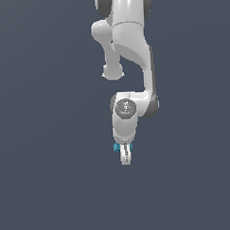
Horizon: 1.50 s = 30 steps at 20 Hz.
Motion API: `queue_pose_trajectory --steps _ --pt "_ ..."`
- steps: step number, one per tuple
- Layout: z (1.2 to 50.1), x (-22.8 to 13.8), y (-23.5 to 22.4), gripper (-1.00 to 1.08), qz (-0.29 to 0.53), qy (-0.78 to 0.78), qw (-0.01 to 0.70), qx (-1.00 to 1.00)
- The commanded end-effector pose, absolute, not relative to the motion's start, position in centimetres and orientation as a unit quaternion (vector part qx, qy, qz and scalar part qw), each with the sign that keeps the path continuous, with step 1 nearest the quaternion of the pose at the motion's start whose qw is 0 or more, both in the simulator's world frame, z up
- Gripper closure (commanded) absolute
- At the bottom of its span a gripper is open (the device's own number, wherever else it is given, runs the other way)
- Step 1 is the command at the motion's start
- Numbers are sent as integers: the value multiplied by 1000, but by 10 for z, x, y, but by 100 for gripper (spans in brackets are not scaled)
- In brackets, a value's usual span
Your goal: Pick up the object and move it to a goal position.
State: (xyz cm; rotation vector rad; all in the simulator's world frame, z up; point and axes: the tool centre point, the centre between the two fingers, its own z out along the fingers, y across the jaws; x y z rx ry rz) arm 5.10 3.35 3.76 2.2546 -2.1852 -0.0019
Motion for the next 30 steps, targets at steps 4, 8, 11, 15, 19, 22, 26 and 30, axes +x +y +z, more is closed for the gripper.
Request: queue_pose_trajectory --steps 4,8,11,15,19,22,26,30 --pt "69 66 29 108 0 -696 1 718" --pt "98 80 25 108 1 -696 1 718" --pt "123 91 22 108 1 -696 1 718" --pt "155 108 18 108 1 -696 1 718" --pt "182 122 15 108 1 -696 1 718" --pt "197 130 13 108 0 -696 1 718" --pt "210 137 11 108 0 -696 0 718" --pt "218 142 10 108 0 -696 0 718"
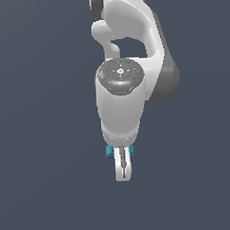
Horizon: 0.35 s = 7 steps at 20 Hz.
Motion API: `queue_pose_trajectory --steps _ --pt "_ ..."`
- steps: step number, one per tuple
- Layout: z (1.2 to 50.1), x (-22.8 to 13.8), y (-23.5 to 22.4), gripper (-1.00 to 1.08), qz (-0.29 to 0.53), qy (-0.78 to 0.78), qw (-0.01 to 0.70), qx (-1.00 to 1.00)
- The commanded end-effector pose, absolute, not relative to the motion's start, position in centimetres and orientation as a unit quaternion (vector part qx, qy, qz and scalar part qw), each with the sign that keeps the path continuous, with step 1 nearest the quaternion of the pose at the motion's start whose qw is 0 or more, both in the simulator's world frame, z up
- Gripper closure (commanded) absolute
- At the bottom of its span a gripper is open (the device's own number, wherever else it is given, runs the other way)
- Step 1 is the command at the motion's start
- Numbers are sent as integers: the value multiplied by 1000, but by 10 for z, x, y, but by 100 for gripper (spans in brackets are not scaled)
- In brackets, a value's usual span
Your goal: Pick up the object and move it to a goal position.
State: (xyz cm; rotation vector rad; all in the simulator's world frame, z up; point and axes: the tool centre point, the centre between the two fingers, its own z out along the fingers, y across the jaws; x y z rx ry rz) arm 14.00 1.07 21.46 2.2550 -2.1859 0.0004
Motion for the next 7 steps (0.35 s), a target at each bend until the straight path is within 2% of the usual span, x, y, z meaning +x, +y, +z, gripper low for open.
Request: queue_pose_trajectory --steps 1,7 --pt "219 143 10 108 0 -696 0 718" --pt "222 145 10 108 0 -696 0 718"
